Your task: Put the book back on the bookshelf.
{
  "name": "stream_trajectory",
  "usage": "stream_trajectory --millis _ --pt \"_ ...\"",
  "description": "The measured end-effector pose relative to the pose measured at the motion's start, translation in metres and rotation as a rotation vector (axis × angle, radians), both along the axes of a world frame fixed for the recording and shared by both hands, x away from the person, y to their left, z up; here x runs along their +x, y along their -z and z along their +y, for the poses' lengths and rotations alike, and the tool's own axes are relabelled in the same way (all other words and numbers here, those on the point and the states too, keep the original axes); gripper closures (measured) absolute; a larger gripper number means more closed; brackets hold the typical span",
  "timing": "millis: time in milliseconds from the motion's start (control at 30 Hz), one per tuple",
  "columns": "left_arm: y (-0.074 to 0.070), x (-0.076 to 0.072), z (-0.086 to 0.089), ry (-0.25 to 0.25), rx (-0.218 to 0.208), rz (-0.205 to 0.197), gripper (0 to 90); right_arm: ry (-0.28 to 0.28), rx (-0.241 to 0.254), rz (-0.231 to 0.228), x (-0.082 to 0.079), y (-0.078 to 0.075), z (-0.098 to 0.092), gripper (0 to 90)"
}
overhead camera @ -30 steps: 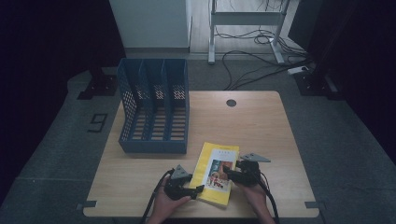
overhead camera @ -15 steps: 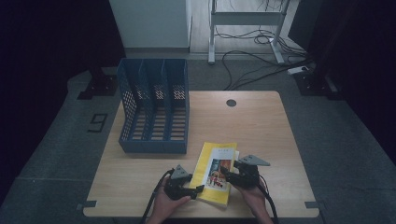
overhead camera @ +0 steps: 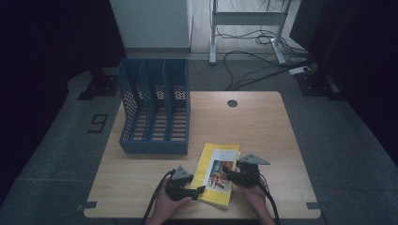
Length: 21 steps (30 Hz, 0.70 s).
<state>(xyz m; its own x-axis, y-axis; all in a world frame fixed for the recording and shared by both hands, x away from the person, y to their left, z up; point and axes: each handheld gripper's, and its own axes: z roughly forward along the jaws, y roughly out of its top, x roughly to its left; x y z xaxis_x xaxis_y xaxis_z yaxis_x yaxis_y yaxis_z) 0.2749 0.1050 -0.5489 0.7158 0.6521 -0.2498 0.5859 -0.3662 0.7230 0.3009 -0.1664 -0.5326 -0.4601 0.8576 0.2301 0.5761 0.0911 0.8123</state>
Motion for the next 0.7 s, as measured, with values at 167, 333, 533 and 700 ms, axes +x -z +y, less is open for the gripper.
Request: stream_trajectory --millis 167,333,533,700 --pt "0.0 0.0 0.0 0.0 0.001 0.0 29.5 0.01 0.022 0.018 0.004 0.003 -0.005 40.4" --pt "0.0 0.0 0.0 0.0 0.001 -0.001 29.4 0.029 0.015 0.052 0.007 0.007 -0.007 40.1" --pt "0.0 0.0 0.0 0.0 0.001 -0.001 29.5 0.023 0.074 0.066 0.008 0.005 -0.013 39.9" --pt "0.0 0.0 0.0 0.0 0.0 -0.001 29.4 0.007 0.106 0.055 0.005 0.0 -0.013 40.5"
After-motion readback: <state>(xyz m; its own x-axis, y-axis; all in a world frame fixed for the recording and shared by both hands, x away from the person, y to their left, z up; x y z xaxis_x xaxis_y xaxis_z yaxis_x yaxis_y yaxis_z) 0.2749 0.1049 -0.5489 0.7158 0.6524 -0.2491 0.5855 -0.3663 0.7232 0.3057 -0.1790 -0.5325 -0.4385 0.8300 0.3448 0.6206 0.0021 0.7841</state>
